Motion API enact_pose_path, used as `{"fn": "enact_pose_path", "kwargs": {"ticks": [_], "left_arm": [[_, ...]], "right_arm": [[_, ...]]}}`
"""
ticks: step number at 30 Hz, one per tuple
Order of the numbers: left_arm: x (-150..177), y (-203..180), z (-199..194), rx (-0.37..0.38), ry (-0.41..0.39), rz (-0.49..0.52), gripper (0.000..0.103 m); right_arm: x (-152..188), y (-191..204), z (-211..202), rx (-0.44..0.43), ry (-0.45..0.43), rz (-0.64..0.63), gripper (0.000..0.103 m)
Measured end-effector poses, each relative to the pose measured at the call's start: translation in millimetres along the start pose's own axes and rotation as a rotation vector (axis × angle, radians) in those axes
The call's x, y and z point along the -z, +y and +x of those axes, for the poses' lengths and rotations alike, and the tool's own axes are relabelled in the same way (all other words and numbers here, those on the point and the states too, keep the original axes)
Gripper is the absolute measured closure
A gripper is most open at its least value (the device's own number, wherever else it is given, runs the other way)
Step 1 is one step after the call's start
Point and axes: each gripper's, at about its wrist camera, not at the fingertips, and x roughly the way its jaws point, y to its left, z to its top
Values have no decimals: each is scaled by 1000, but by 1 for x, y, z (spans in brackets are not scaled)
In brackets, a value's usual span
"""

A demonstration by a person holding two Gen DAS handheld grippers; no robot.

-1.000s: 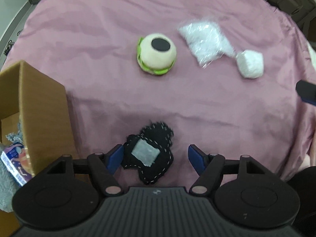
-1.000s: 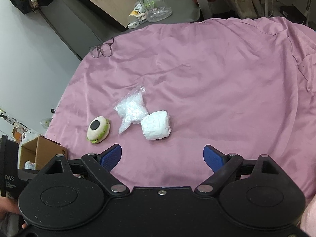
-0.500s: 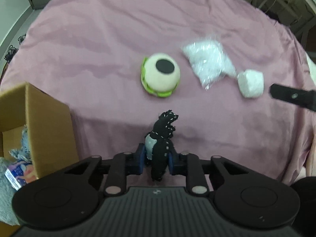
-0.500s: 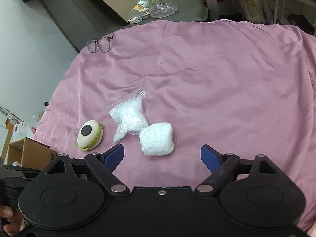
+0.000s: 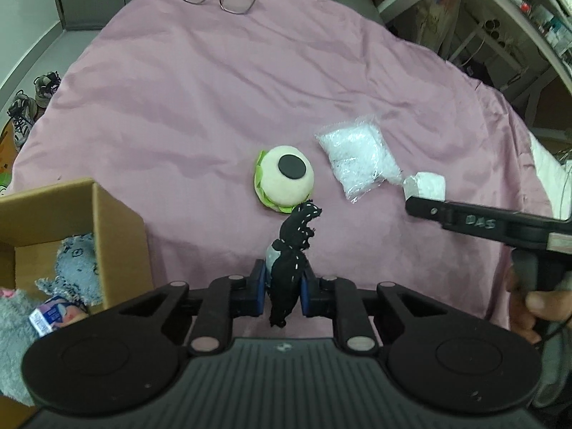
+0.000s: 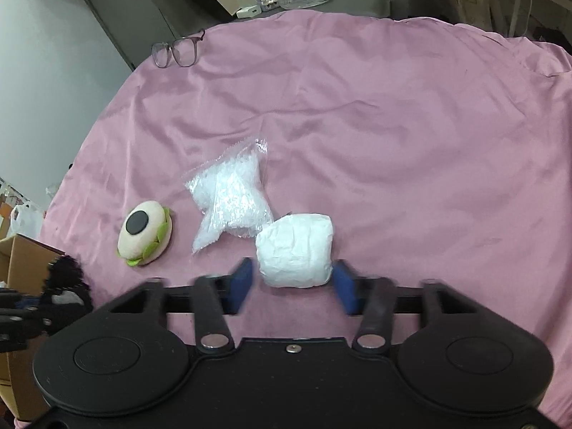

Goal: Organize soft objects
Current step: 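Grasp the black felt patch with the left gripper while the right grasps the white cube, then carry the black patch and white cube over the cardboard box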

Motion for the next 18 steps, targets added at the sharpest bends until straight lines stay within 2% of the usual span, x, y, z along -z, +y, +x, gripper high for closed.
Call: {"fn": "enact_pose_path", "kwargs": {"ticks": [7, 18], "left_arm": [[7, 9, -22, 24, -53, -6, 86], [28, 30, -62, 46, -133, -30, 86]], "right_arm": [[7, 12, -26, -7, -32, -10, 63], [27, 53, -77, -32, -94, -56, 63]]}}
